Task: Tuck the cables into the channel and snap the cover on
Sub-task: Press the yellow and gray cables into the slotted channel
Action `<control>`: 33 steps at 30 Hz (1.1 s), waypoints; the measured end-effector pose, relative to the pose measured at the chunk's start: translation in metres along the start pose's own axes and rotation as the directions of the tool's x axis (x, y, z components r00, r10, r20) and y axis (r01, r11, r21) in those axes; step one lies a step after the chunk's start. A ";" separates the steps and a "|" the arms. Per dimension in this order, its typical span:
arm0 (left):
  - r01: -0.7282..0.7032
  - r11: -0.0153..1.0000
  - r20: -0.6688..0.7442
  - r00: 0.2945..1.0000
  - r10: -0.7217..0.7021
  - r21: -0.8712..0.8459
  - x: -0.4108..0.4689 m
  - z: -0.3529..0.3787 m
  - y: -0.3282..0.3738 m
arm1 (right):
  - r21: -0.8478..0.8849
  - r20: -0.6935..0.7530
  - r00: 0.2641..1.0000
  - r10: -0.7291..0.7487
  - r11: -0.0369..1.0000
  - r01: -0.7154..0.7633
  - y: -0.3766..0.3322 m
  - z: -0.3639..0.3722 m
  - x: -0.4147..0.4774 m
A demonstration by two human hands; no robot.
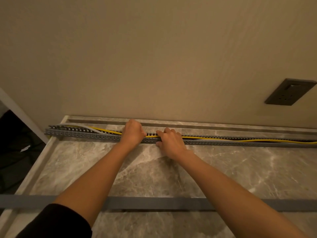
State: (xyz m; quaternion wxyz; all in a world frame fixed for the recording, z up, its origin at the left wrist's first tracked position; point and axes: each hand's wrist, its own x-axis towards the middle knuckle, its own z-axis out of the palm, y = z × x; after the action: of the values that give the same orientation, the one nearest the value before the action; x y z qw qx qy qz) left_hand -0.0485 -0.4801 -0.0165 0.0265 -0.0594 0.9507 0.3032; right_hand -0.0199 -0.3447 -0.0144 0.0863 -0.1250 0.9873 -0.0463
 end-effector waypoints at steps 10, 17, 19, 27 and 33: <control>0.043 0.954 -0.164 0.986 0.006 0.296 0.001 -0.042 -0.058 | 0.015 -0.022 0.998 -0.063 0.998 0.063 -0.041 -0.002 0.018; -0.047 0.979 -0.044 0.997 0.057 0.198 0.006 -0.054 -0.077 | 0.065 -0.037 0.984 -0.175 0.982 0.177 -0.096 0.004 0.038; -0.045 0.985 -0.037 0.998 0.052 0.164 0.009 -0.060 -0.082 | 0.088 -0.021 0.979 -0.203 0.975 0.204 -0.107 0.003 0.043; 0.095 0.899 -0.171 0.985 -0.023 0.427 0.014 -0.089 -0.118 | 0.146 0.052 0.985 -0.167 0.977 0.158 -0.121 -0.006 0.055; -0.006 0.958 -0.103 0.994 0.037 0.286 0.018 -0.101 -0.132 | 0.131 0.074 0.979 -0.191 0.975 0.181 -0.119 -0.011 0.055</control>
State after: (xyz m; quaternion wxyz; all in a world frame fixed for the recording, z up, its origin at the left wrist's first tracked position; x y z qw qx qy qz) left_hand -0.0512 -0.6473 -0.0113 -0.0198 -0.0607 0.9851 0.1597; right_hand -0.0464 -0.4724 0.0011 0.1316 -0.2132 0.9619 -0.1095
